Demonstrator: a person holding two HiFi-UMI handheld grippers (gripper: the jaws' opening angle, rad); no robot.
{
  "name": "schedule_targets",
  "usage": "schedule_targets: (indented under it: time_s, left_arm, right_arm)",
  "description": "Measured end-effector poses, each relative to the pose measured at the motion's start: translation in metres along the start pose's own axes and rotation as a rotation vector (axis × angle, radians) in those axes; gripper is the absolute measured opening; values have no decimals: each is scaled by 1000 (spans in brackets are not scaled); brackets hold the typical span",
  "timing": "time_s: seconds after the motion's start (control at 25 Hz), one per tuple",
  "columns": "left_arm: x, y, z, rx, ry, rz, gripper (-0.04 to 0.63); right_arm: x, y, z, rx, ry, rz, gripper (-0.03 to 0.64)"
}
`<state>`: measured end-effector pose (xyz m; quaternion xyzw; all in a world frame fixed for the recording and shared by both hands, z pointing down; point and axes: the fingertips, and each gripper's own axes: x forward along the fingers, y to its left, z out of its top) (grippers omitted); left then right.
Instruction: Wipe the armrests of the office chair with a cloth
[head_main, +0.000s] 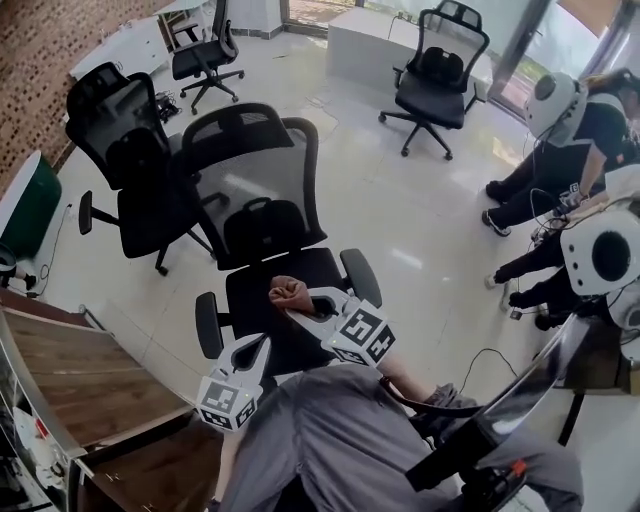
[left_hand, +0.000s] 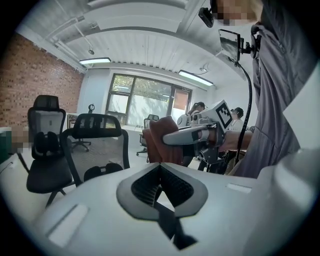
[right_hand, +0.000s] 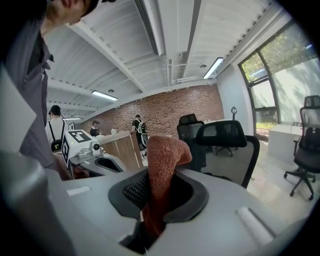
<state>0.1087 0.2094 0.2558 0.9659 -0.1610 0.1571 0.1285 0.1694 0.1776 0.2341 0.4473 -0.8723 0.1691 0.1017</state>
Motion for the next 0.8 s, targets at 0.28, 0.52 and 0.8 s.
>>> schedule_targets:
  time_s: [0.28,0.52,0.8]
  left_arm:
    - [3,-7,2,15,7,-35,17]
    - [0,-7,-2,5,10,-30,15]
    - [-17,27,-7,-5,1,84,15]
  right_arm:
    - [-5,7,-7,-1,21,-1,53]
    - [3,8,-11,6,28,9,53]
    - [44,9,-3,-30,18,101,54]
